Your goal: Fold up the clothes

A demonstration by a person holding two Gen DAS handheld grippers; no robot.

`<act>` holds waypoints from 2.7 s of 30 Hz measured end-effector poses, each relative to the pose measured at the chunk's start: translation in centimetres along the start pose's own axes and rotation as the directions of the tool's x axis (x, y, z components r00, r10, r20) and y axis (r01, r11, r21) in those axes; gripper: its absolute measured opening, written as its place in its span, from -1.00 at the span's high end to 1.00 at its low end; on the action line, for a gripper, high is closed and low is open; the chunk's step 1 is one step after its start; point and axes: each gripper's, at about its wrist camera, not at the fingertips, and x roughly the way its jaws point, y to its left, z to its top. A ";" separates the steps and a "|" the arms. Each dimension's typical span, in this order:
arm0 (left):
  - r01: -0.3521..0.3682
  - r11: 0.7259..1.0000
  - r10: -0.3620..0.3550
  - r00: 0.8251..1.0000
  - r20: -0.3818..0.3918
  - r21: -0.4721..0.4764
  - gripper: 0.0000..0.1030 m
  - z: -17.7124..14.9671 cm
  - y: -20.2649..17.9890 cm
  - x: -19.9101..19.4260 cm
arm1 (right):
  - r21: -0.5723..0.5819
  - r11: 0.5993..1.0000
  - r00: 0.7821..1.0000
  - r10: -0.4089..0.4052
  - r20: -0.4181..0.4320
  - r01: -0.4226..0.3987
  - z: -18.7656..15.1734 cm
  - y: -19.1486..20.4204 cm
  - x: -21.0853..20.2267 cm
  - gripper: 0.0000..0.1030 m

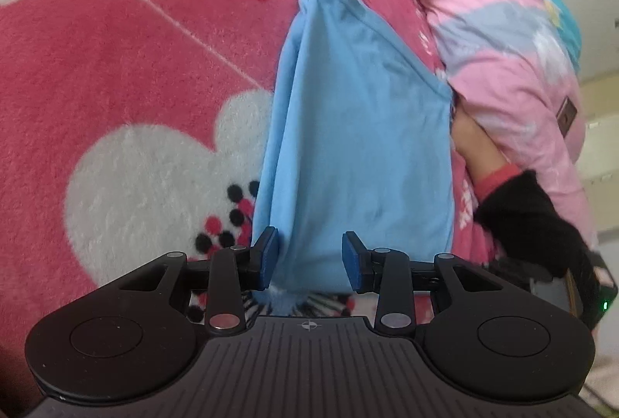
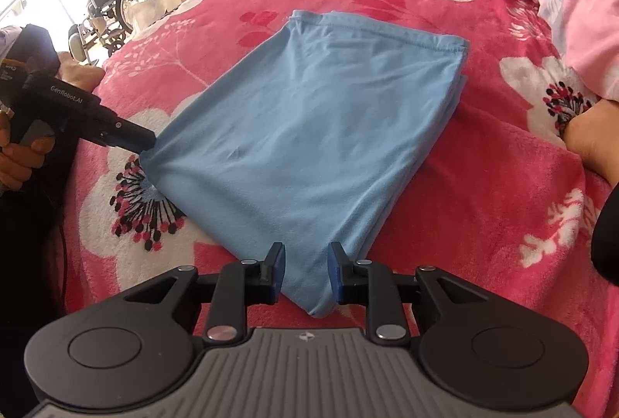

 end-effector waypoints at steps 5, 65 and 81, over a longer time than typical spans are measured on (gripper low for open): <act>-0.078 0.997 0.078 0.997 0.006 -0.021 0.30 -0.2 1.1 0.0 | 0.012 1.000 1.000 -0.011 0.003 0.011 0.0 -0.2 0.0 0.46; -0.199 0.961 0.164 0.969 0.187 0.193 0.35 -1.9 -5.3 4.4 | -0.046 0.998 0.999 0.048 0.018 -0.048 1.0 0.7 3.6 0.40; -0.206 0.958 0.168 0.967 0.192 0.200 0.29 -1.7 -5.7 4.9 | 0.055 0.997 0.996 0.064 -0.054 -0.061 -0.5 -0.8 2.1 0.41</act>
